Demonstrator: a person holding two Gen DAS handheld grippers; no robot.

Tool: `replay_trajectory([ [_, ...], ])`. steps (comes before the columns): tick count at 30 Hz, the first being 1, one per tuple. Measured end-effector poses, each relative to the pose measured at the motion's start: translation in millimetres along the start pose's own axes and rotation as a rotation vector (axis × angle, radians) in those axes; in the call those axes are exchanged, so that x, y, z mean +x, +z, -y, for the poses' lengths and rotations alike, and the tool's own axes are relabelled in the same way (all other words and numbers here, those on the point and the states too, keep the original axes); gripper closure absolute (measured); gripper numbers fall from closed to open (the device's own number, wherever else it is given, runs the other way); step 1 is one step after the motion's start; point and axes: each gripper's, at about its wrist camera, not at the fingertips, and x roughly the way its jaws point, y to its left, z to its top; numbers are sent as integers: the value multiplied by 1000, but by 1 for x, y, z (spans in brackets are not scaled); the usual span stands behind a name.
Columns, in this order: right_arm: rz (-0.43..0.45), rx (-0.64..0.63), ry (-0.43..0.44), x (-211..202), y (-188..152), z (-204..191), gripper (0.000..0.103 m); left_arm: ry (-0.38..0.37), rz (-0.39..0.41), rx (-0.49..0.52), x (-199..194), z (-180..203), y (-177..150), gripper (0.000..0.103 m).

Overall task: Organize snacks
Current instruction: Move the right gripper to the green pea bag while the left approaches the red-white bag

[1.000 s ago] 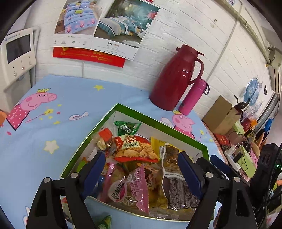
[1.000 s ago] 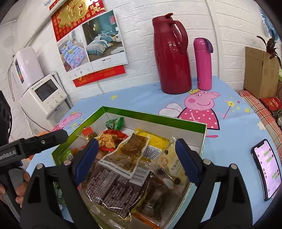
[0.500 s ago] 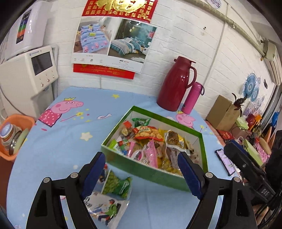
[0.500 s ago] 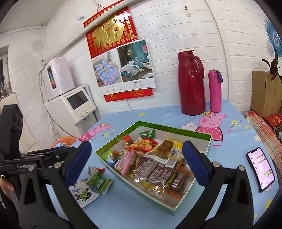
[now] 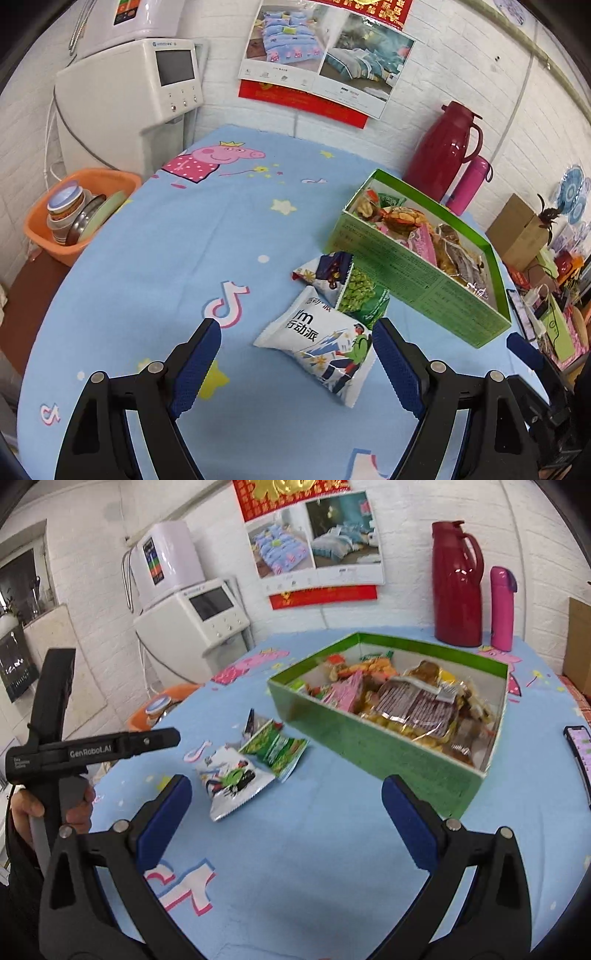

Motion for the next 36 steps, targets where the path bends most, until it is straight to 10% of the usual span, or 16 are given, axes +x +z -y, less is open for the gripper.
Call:
replay_trajectory([
  [21,-168,124,-10,86,18,4,3,-76,-90,205,99,18,56,33],
  [30,-222,37,-56,138,38,-6,17,-153,-128,158,111,3,55,36],
  [36,-263,59,-42,151,31,-1,43,-148,-136,168,114,6,54,36],
])
